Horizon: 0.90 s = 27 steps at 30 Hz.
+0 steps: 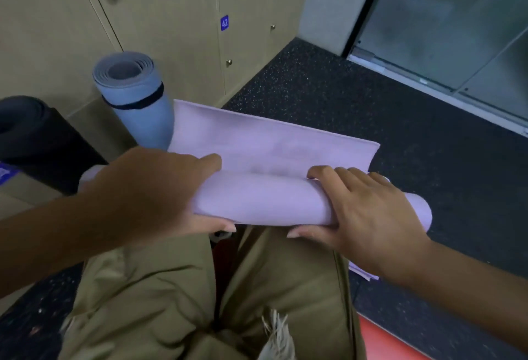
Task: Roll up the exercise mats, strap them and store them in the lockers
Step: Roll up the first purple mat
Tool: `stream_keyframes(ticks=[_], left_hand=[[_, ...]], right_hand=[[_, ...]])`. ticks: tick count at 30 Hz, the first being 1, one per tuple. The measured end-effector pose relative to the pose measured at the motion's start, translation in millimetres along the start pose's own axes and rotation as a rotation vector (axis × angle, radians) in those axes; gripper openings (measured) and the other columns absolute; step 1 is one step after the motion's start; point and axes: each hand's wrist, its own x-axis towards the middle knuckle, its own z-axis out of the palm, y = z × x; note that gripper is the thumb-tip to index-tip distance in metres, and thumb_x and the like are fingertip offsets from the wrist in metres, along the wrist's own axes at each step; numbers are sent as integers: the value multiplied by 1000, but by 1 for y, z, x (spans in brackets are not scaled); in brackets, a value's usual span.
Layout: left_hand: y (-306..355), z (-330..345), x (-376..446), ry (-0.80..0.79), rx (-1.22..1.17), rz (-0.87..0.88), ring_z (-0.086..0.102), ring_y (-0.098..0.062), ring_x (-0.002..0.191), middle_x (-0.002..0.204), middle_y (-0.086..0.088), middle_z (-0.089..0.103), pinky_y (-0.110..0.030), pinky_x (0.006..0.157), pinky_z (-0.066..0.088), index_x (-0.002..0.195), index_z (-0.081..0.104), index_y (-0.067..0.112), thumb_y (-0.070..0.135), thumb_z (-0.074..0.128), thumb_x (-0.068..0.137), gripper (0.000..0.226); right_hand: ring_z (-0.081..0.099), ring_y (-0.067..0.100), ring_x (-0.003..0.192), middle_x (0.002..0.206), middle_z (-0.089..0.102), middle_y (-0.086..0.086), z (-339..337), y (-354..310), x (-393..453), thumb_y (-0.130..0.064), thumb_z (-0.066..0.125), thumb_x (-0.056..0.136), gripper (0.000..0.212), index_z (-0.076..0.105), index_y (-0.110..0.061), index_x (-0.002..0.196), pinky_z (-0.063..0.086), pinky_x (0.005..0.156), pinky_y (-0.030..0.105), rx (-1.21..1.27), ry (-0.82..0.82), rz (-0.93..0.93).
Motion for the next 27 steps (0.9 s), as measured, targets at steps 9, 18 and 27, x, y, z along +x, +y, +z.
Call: stream_keyframes(ticks=[9,18,27], left_hand=[[11,49,-24,-77,-345,54,51,-8,76,80,12,48,-34,67,48,92,51,36,95,47,70,63],[5,55,-18,-272,-321,-70,51,-2,88,97,14,44,-35,77,49,95,51,36,101,44,61,73],[3,54,-15,120,-292,-45,56,-10,92,97,16,54,-38,74,50,102,58,37,82,52,81,49]], right_hand=[[55,27,100,113,60,6,39,-20,-39,-74,52,86,71,64,-14,122,45,87,40,49,-2,-27],[55,25,94,106,59,-2,53,-41,-42,-65,56,89,55,63,-21,121,47,83,39,195,8,85],[54,12,102,110,65,-13,50,-20,-8,-76,40,93,60,64,-36,129,44,89,32,438,-169,160]])
